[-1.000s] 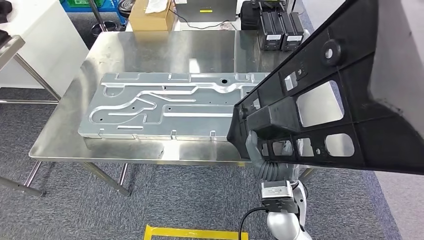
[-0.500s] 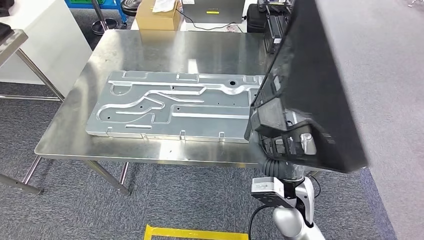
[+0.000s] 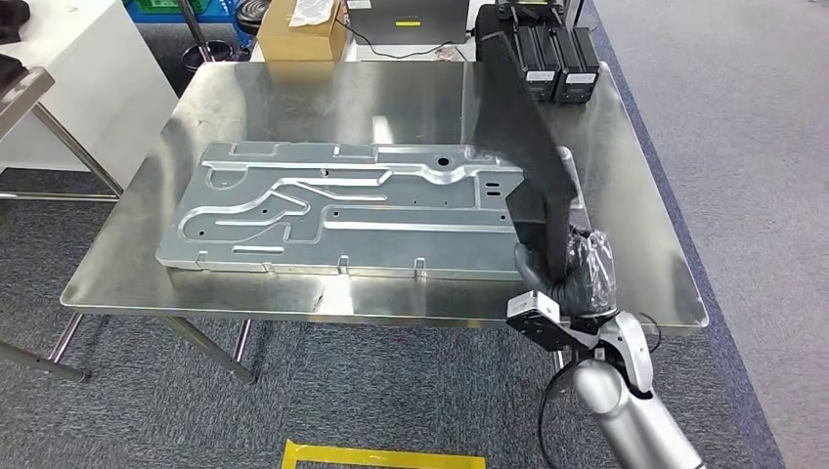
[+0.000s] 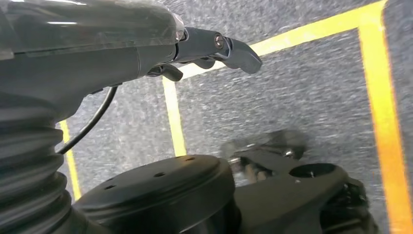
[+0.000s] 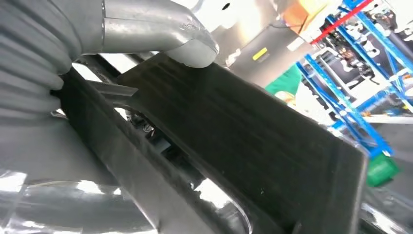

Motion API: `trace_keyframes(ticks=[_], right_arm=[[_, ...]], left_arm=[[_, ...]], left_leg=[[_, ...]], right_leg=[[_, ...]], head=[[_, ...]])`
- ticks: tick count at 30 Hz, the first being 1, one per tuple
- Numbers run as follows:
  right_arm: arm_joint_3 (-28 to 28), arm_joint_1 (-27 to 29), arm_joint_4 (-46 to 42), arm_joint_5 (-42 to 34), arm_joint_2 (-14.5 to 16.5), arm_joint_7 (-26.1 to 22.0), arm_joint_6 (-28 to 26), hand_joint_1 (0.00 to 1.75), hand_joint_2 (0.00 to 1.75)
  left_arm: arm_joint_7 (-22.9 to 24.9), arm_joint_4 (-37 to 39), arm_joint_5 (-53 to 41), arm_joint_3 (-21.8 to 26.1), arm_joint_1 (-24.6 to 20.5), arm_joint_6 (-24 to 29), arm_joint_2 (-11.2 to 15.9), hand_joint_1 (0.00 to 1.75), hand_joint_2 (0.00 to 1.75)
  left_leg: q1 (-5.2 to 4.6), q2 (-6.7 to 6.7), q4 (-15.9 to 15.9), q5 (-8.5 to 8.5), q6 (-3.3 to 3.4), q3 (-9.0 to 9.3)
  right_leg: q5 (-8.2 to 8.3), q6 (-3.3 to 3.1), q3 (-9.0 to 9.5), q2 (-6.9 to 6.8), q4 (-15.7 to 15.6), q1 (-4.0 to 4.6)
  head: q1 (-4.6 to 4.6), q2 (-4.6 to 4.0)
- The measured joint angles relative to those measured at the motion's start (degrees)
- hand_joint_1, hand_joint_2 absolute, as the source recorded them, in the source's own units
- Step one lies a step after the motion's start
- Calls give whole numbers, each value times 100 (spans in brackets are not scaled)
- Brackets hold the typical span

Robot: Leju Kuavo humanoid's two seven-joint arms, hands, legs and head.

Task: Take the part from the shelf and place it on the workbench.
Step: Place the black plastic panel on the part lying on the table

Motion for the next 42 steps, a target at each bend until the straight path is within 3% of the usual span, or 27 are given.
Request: trace_keyframes(ticks=[1,3,7,9,11,12,13,14,16,18,21,23,26,28,29,32,34,36,38,40,42], right_arm=[[-5,-96,127,36,-66,12,16,168,175],[-11,-275,379,135,-183,58,20,168,175],[-40,-569,792,316,-410,199,26,168,175],[-85,-663,940,343,-541,289,23,168,175],[-174,-708,1022,317,-645,337,15,168,175],[-227,-713,1054,307,-690,346,5,168,175],[-277,-713,1082,299,-735,348,-7,168,175],[-323,-717,1101,289,-779,346,-18,168,175],[-430,-759,1095,254,-880,333,-39,168,175],[-578,-861,1031,203,-988,323,-61,168,175],[-762,-1029,908,172,-1135,335,-33,168,175],[-805,-1152,852,242,-1215,368,52,168,175],[-810,-1386,839,440,-1274,464,182,168,175],[-781,-1540,862,585,-1281,531,250,168,175],[-759,-1625,883,655,-1281,565,299,168,175],[-657,-2008,1045,791,-1287,648,524,168,175],[-571,-2318,1243,827,-1311,681,676,168,175],[-486,-2587,1483,840,-1346,703,821,168,175],[-395,-2847,1766,846,-1384,715,985,168,175],[-289,-3142,2110,849,-1418,720,1165,168,175],[-162,-3396,2506,851,-1444,720,1320,168,175]], left_arm=[[1,-1,1,4,15,-1,1,0,175],[0,0,1,10,37,-2,-2,0,175],[-8,0,-3,21,62,-21,-23,0,175],[-9,0,-8,27,63,-39,-37,0,175],[-12,0,-9,32,71,-52,-46,0,175],[-14,0,-11,35,77,-59,-52,0,175],[-15,0,-15,37,82,-66,-60,0,175],[-16,0,-23,38,84,-75,-68,0,175],[-18,0,-48,39,83,-93,-93,0,175],[-23,0,-66,39,81,-115,-122,0,175],[-31,0,-80,38,78,-141,-136,0,175],[-31,0,-85,38,74,-155,-138,0,175],[-30,0,-71,40,39,-173,-137,0,175],[-20,0,-61,41,0,-186,-137,0,175],[-8,0,-59,41,-9,-191,-138,0,175],[34,0,-41,45,2,-202,-153,0,175],[39,0,-20,54,11,-216,-177,0,175],[32,1,-9,60,9,-242,-205,0,175],[21,2,-10,62,5,-270,-232,0,175],[8,2,-19,63,4,-297,-252,0,175],[-1,2,-37,63,8,-318,-262,0,175]], left_leg=[[-11,0,-402,158,35,191],[-37,-4,-880,272,95,410],[-22,-14,-1030,326,215,460],[-14,-20,-1089,385,289,462],[-39,-35,-1090,407,329,427],[-52,-42,-1085,412,335,413],[-63,-46,-1076,414,338,403],[-72,-49,-1064,414,337,398],[-97,-49,-1024,401,321,381],[-127,-44,-977,388,289,335],[-146,-37,-956,376,225,302],[-146,-32,-750,223,151,224],[-96,-26,226,-258,48,-193],[-68,-24,600,-314,14,-353],[-55,-21,486,-189,9,-300],[-39,-9,-511,330,38,135],[-56,-10,-843,376,100,256],[-67,-22,-920,364,173,259],[-57,-33,-978,403,249,274],[-49,-32,-1021,425,302,291],[-56,-31,-1018,419,321,294]], right_leg=[[-4,15,9,11,0,10],[2,76,6,23,-6,20],[-23,230,9,13,16,17],[-321,270,-196,13,477,7],[-674,294,-550,14,1207,7],[-737,300,-664,13,1442,7],[-688,298,-681,13,1477,9],[-536,286,-588,13,1294,13],[-154,233,-209,12,545,37],[9,178,21,8,30,67],[19,124,35,4,-78,51],[39,76,54,-5,-115,5],[39,42,60,-14,-115,-9],[31,42,64,-19,-104,-11],[22,46,67,-16,-95,-14],[-11,91,65,3,-58,-15],[-3,149,19,10,-46,-3],[19,222,-12,-2,-60,1],[-66,282,-61,-14,50,-12],[-352,316,-320,-11,585,-17],[-630,336,-710,-6,1330,-12]], head=[[1,0],[4,0],[9,1],[16,0],[20,0],[21,0],[21,0],[22,0],[21,0],[17,1],[15,0],[2,0],[-15,0],[-15,0],[-16,0],[-16,0],[-15,0],[-14,0],[-10,0],[-8,0],[-8,0]])
